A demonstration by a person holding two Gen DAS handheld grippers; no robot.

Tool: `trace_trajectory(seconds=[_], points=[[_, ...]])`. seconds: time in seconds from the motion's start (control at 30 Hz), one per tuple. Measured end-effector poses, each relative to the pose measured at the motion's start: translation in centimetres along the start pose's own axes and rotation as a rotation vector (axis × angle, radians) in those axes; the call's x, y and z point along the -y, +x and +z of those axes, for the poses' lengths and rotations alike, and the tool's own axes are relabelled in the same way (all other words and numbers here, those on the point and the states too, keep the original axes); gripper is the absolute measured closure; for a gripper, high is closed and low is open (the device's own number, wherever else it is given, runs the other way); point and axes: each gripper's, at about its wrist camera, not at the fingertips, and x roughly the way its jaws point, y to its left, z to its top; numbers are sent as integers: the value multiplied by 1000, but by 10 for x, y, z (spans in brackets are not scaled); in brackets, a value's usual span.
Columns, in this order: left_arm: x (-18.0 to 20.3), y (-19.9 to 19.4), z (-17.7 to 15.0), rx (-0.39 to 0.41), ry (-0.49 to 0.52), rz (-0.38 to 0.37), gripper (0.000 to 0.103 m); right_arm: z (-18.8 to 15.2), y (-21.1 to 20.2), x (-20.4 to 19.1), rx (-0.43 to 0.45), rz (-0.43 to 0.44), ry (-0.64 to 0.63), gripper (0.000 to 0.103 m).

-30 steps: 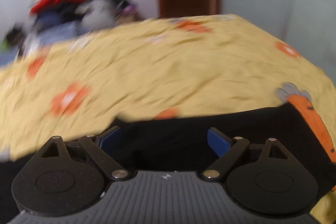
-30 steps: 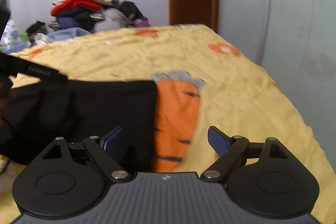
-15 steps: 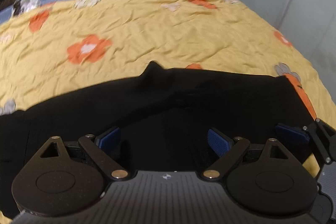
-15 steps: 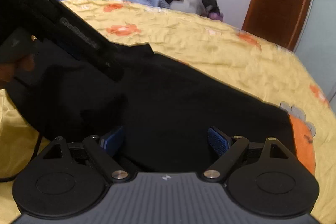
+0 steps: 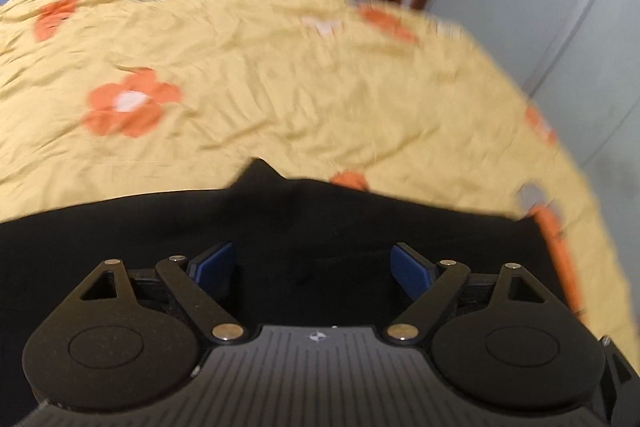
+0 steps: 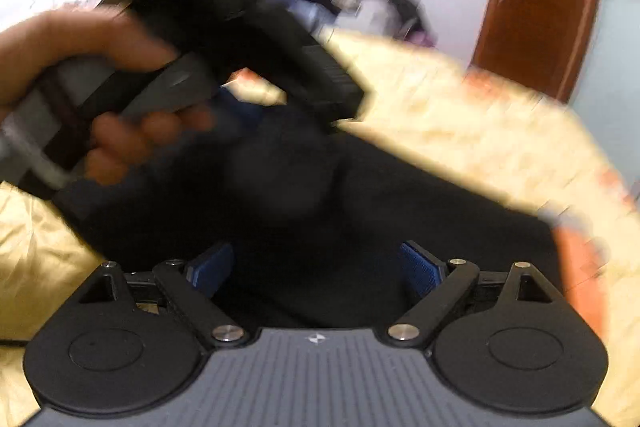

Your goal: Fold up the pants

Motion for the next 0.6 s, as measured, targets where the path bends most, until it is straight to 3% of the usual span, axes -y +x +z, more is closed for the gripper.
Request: trace_trajectory(seconds=[0.1,0.2,0.27,0.37,0.53,0.6], points=[[-30,-49,-11,95,-116,10,9,6,-21,0,88,-41,-3,9],[-62,-97,-26,140,-146,32,8,12,-21,-6,72,-4,45,9],[-85,-129,-39,161,-146,102,8,14,-21,-17,74,27,37,9],[-127,-181,-54,206,-136,297,8,16,-22,-44,97,91,-21,9],[-192,-263,-59,295,-71,791,8,25,-24,-86,99,196,-89,9],[-205,-279,-57,310,-52,907,8,28,-27,-99,101,236,-87,9]])
